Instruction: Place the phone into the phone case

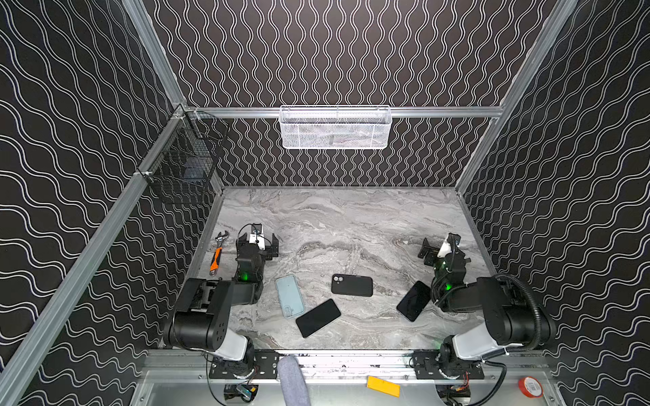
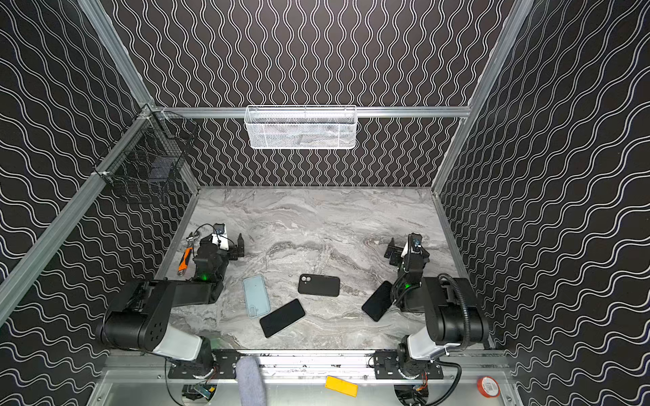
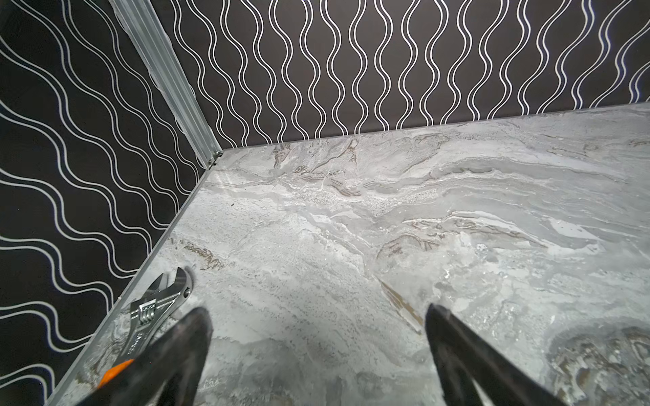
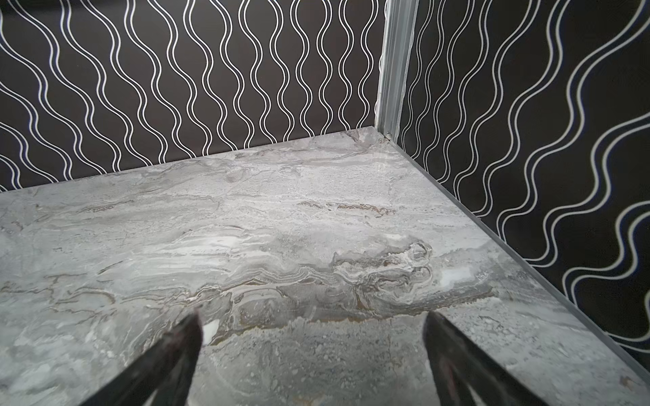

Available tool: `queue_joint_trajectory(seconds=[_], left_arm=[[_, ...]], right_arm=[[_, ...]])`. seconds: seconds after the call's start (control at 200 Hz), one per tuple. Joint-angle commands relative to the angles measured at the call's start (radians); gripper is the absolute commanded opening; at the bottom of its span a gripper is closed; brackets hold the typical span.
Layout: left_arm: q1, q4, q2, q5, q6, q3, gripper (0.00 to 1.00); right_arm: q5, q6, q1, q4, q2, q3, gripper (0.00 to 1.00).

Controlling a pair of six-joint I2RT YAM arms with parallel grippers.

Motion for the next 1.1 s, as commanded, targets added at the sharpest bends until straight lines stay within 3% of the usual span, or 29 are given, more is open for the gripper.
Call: queue_joint_trajectory(seconds=[0.0,0.941,0.996,1.096], left_arm=[[0.000,0.045,0.002,0.011,-0.008,0.002,0.99],[0.005,0.039,0.001,0.018,-0.016,0.002,0.99],[0.007,0.045,-0.001,0.017,-0.015,0.001,0.99],[0.007,0.039,-0.025,-0.019,-0.027,-0.005,0.99]], right_arm=[[-0.003,-0.001,0.000,0.030,-0.005,0.001,1.00],[0.015,-0.003,-0.001,0.045,-0.005,-0.003,1.00],[0.066,0.016,0.000,0.049,-0.028,-0.013,1.00],[0.046,0.025,-0.001,0.064,-0.075,-0.055,1.00]])
